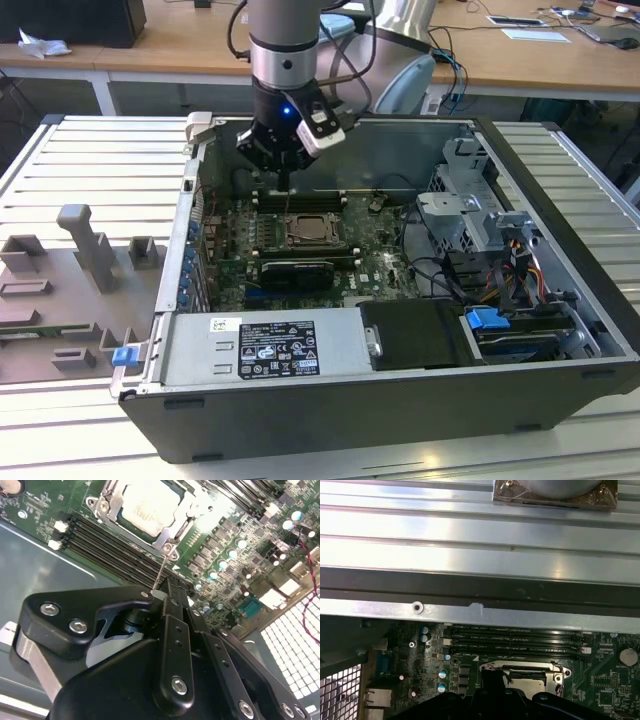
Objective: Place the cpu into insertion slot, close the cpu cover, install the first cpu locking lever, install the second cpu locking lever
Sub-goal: 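Install the first cpu locking lever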
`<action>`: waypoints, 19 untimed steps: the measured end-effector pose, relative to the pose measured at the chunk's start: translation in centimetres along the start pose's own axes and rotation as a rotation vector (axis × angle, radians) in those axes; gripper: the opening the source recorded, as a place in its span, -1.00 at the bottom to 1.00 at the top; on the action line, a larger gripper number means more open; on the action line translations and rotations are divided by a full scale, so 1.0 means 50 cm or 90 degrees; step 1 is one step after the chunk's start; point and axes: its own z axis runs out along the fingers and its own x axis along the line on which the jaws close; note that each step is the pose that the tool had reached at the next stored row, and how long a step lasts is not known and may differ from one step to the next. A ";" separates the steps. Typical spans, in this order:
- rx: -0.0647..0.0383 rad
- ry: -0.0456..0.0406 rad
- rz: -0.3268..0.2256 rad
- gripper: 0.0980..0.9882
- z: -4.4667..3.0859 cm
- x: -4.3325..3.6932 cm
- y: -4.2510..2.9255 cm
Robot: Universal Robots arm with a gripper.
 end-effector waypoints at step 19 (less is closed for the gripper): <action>-0.023 -0.0012 0.002 -0.98 0.039 -0.063 -0.006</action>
